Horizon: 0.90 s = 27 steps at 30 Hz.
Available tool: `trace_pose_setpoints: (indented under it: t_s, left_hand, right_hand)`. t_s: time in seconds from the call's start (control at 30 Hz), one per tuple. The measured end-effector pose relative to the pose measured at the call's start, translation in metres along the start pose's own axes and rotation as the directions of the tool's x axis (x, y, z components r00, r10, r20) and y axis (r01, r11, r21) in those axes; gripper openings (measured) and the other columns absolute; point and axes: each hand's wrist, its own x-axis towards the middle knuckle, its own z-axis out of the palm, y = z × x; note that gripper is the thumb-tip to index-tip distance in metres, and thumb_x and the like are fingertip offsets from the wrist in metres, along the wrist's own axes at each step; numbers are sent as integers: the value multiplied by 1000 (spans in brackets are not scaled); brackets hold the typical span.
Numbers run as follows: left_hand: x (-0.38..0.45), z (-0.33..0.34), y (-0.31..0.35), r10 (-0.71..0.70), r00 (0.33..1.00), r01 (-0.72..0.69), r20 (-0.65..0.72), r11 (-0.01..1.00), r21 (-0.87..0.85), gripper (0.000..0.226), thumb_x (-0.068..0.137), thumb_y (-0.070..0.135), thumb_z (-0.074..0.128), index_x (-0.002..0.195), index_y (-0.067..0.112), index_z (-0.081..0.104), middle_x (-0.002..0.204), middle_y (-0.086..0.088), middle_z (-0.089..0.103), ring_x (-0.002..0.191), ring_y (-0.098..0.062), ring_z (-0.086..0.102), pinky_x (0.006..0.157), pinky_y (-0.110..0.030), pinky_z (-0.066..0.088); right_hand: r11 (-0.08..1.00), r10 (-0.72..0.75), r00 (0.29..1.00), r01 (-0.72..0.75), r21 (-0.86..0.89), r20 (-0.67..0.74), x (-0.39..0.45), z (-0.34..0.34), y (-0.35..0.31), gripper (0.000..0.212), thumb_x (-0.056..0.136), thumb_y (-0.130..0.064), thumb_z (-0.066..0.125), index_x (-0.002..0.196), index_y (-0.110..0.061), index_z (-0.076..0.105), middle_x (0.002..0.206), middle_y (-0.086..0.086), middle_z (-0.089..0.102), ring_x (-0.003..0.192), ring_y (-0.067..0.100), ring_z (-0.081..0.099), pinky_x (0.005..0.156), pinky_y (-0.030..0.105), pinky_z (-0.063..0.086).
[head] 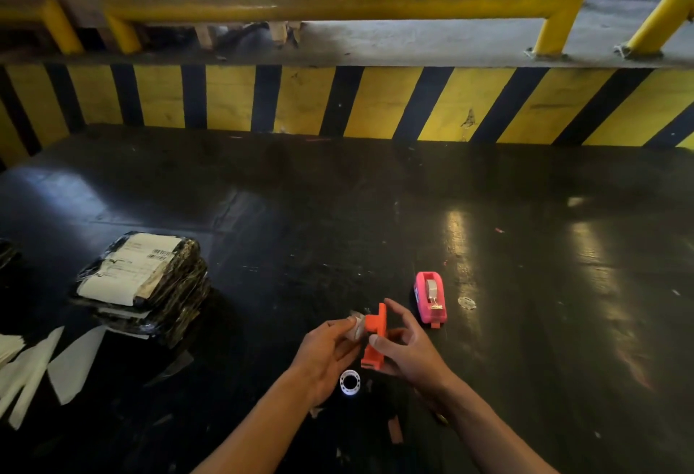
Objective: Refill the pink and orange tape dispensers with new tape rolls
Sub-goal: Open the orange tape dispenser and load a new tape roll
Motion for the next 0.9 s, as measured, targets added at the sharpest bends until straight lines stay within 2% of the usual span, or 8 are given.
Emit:
trace_pose_setpoints:
  t_s: [0.1,0.23,0.3,0.37,0.47,0.6,0.73,0.9]
  left_hand:
    - [2,1,0,12,1000,-13,4,995,95,29,97,15,62,121,1,66,112,-21,76,106,-32,72,92,-45,57]
    - [1,-1,-3,26,999,-33,36,979,201,36,91,16,70,125,9,61,116,-19,74,106,-35,72,101,-53,52]
    - [0,-4,-2,35,998,-44,52,980,196,40,89,12,73,127,15,60,122,-18,70,109,-36,70,99,-53,56]
    - [-1,-6,-1,37,996,-52,80,978,204,39,88,11,73,126,16,63,125,-18,68,111,-34,70,89,-46,61]
    - [-3,-9,0,48,993,-77,111,960,268,43,81,17,77,123,15,68,120,-14,73,102,-25,76,76,-32,62]
    - [-4,-12,-2,58,990,-102,127,921,377,55,70,29,79,122,14,68,118,-14,74,105,-26,75,87,-38,61]
    - [-2,-7,-5,78,989,-128,122,870,477,44,80,28,78,120,16,66,119,-13,73,108,-29,72,96,-47,58]
    - [-1,-6,-6,108,982,-178,158,812,556,35,88,26,73,122,21,66,124,-6,71,115,-21,67,95,-38,55]
  right_hand:
    - [998,19,1000,-19,60,5,-1,1,-3,65,83,-8,78,129,-43,48,129,18,55,109,38,66,70,40,64]
    - [999,30,998,-28,-36,50,-7,-3,-8,83,64,-35,89,133,-41,44,127,12,62,104,29,71,77,40,63]
    - [998,54,995,-51,-42,88,-8,-6,-7,86,59,-39,91,132,-42,45,124,11,64,99,26,75,76,37,63]
    - [996,80,989,-74,-53,124,-9,-10,-5,82,66,-33,89,135,-40,46,124,14,62,98,26,75,77,38,63]
    - [991,76,982,-56,-118,173,-8,-16,-2,75,78,-23,84,140,-39,44,129,17,55,108,33,70,87,49,60]
    - [987,59,979,-28,-158,193,-9,-19,1,76,82,-21,82,144,-35,41,133,17,51,115,36,64,91,54,58]
    - [988,67,981,-40,-149,183,-8,-15,4,69,83,-19,80,141,-31,45,130,16,58,108,32,70,90,53,59]
    - [994,95,979,-85,-66,182,-10,-18,10,63,84,-16,79,138,-28,49,127,17,64,106,30,72,89,50,60]
